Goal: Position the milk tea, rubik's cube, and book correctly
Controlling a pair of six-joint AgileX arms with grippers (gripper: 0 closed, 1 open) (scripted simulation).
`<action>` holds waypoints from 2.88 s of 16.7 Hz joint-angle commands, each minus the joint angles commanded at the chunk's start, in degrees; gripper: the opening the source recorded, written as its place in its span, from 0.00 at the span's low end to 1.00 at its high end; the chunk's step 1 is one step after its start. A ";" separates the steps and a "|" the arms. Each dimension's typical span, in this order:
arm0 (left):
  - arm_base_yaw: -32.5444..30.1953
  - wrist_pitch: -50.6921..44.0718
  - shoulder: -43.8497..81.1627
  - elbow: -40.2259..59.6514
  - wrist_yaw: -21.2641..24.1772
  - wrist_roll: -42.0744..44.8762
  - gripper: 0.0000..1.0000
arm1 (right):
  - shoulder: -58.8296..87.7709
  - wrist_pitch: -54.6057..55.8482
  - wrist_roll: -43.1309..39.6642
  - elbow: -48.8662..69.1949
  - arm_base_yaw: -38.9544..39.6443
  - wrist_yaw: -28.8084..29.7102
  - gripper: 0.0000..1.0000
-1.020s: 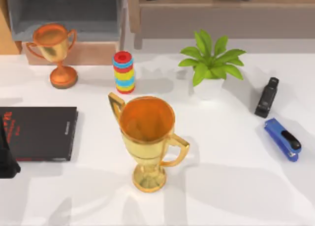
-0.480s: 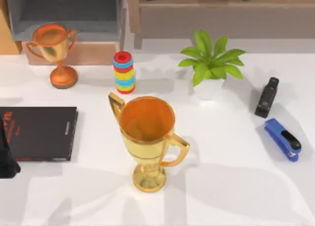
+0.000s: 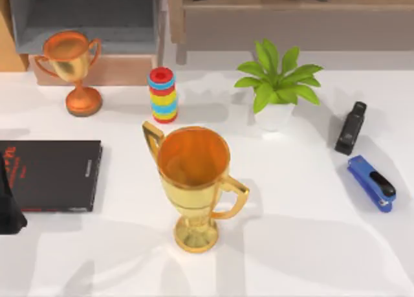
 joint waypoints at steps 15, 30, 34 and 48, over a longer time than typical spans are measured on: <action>0.00 0.00 0.00 0.00 0.00 0.00 1.00 | 0.00 0.00 0.00 0.00 0.00 0.00 1.00; 0.00 0.00 0.00 0.00 0.00 0.00 1.00 | -7.16 3.53 0.08 -10.90 1.65 1.66 1.00; 0.00 0.00 0.00 0.00 0.00 0.00 1.00 | -10.44 3.49 0.05 -14.17 0.77 0.76 1.00; 0.00 0.00 0.00 0.00 0.00 0.00 1.00 | -76.48 3.14 -0.39 -79.37 -14.94 -15.95 1.00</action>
